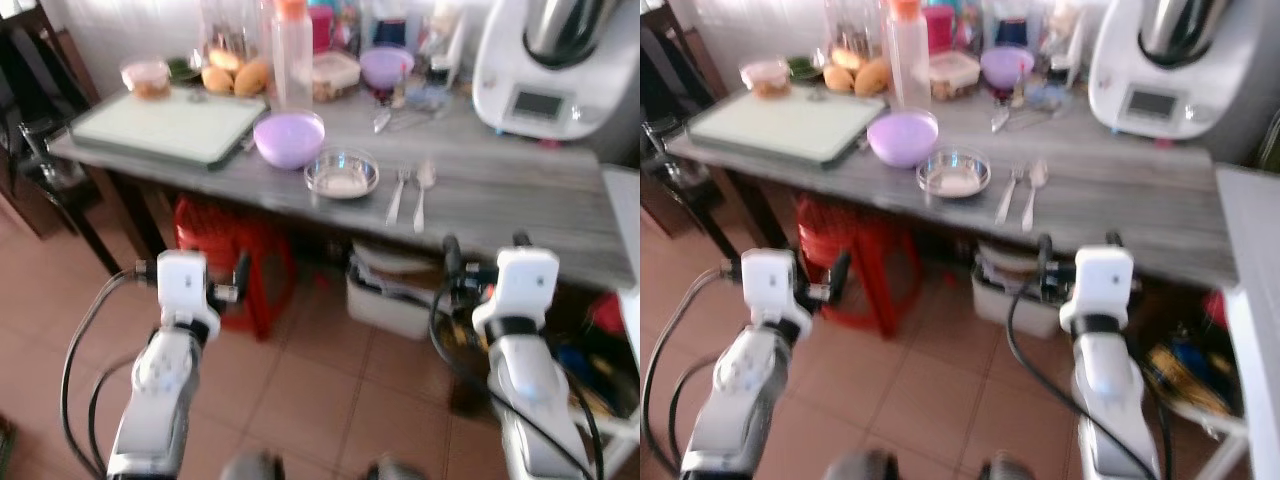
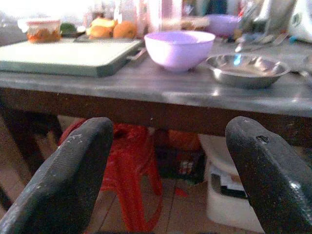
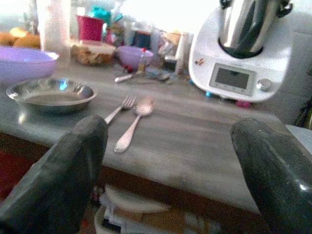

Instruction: Setting the table

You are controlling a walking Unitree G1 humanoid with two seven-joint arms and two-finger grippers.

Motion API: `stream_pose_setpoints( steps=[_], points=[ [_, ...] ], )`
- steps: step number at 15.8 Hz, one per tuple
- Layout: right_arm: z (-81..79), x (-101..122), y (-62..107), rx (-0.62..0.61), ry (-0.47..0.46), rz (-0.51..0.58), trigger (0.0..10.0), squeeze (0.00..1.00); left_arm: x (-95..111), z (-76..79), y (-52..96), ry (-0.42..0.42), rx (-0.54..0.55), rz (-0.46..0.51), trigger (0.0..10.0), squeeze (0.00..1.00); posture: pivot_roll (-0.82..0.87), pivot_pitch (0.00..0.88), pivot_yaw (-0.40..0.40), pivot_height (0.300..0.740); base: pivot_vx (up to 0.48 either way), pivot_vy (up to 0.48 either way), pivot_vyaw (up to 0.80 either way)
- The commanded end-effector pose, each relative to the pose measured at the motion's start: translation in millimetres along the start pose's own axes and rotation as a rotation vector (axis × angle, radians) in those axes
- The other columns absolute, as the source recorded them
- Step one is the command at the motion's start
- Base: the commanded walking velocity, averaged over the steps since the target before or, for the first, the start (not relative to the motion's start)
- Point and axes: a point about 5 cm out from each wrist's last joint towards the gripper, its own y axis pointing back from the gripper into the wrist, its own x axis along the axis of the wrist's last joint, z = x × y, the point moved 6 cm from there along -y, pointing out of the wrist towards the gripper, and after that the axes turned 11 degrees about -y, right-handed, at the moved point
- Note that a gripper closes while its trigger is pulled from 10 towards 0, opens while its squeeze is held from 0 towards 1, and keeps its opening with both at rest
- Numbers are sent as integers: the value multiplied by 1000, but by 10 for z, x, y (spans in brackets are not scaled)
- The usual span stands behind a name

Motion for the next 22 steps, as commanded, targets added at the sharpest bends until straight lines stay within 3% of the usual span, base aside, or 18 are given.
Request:
stream_pose_setpoints(
  steps=[1, 9, 13, 22],
  points=[
    [-6, 39, -18, 3, -8, 11, 10000, 0, 10, -36, 6, -18, 9, 1, 10000, 0, -34, 0, 5, 740, -274, 0, 0],
    [2, 25, -17, -7, -18, 3, 10000, 0, 92, 7, 18, -42, -35, 49, 10000, 0, -33, 0, 8, 740, -38, 0, -341],
    [10, 15, -19, -8, -17, -2, 10000, 0, 110, 37, 25, -29, -50, 60, 10000, 0, -33, 0, 8, 740, 0, 0, -755],
    [-6, 52, -49, 10, -18, 10, 10000, 0, 124, 63, 13, -25, -62, 70, 10000, 0, -36, 0, 4, 740, 0, -378, -261]
  ],
)
